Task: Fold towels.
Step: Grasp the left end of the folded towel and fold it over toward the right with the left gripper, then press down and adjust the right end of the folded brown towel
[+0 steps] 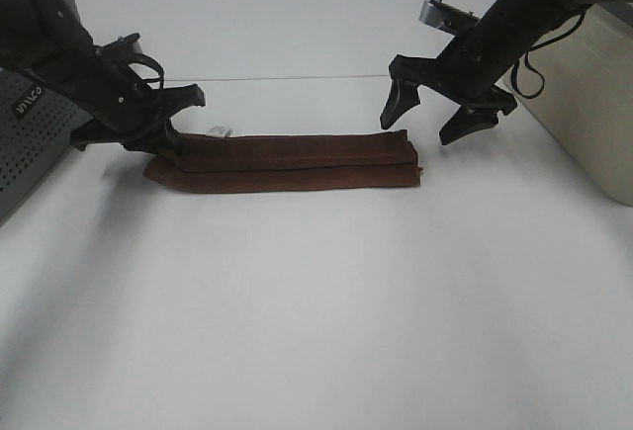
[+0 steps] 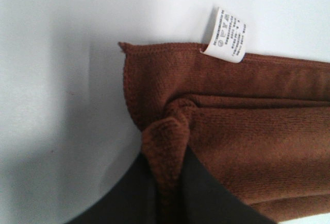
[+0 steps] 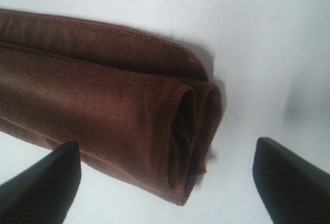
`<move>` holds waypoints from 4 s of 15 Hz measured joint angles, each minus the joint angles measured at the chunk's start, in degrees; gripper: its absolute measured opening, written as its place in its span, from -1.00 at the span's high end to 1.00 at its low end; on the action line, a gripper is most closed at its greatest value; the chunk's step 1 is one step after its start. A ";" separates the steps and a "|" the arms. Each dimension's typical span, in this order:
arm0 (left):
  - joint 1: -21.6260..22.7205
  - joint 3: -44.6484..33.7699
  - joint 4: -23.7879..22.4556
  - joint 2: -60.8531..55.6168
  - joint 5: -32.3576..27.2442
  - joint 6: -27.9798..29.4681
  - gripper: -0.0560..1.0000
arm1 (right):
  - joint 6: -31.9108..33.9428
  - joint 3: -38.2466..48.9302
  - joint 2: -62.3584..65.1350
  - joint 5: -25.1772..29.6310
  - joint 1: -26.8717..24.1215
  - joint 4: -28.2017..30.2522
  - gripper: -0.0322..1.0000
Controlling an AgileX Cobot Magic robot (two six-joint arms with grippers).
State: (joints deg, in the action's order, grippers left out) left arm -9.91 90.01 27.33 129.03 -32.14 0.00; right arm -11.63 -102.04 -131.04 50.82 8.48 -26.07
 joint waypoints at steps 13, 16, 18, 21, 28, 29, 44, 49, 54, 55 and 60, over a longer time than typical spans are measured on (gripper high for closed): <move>-7.56 20.97 -13.35 -7.62 -23.66 16.84 0.80 | 0.00 0.00 10.66 6.02 0.00 0.40 -0.70; -11.40 21.66 -11.52 -4.18 -22.06 19.94 0.80 | 0.00 0.00 12.78 7.56 0.00 0.52 -0.70; -13.24 21.66 -10.77 -1.03 -19.60 23.15 0.77 | 0.00 0.00 13.41 8.14 0.00 0.52 -0.70; -15.87 21.66 -8.82 2.52 -13.92 25.84 0.35 | 0.00 0.00 13.46 8.88 0.00 0.46 -0.70; -17.19 21.66 -4.87 3.50 -7.91 26.07 -0.40 | -0.06 0.00 13.46 8.88 0.00 -1.38 -0.70; -16.56 21.66 -6.59 2.75 -7.96 26.01 -0.40 | -0.52 0.00 13.46 8.88 0.00 -3.09 -0.70; -5.21 21.66 -17.82 -2.35 -17.88 25.67 -0.41 | -19.42 0.00 -5.90 8.08 11.17 -29.68 -0.68; -5.21 21.66 -17.82 -2.35 -17.88 24.92 -0.41 | -16.84 0.00 -5.90 2.29 11.12 -27.10 -0.68; -5.21 21.66 -17.82 -2.35 -17.88 24.64 -0.41 | -14.67 -0.63 -5.90 -1.89 11.12 -22.12 -0.68; -5.21 21.66 -17.82 -2.35 -17.88 24.52 -0.41 | -13.46 -1.60 -5.90 -2.23 11.12 -20.63 -0.68; -5.21 21.66 -17.82 -2.35 -17.88 23.95 -0.41 | -7.85 -6.19 -5.90 -2.86 11.12 -13.69 -0.68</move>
State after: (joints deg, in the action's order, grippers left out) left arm -15.13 111.67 9.51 126.68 -50.02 23.95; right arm -19.48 -108.23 -136.94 47.96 19.60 -39.76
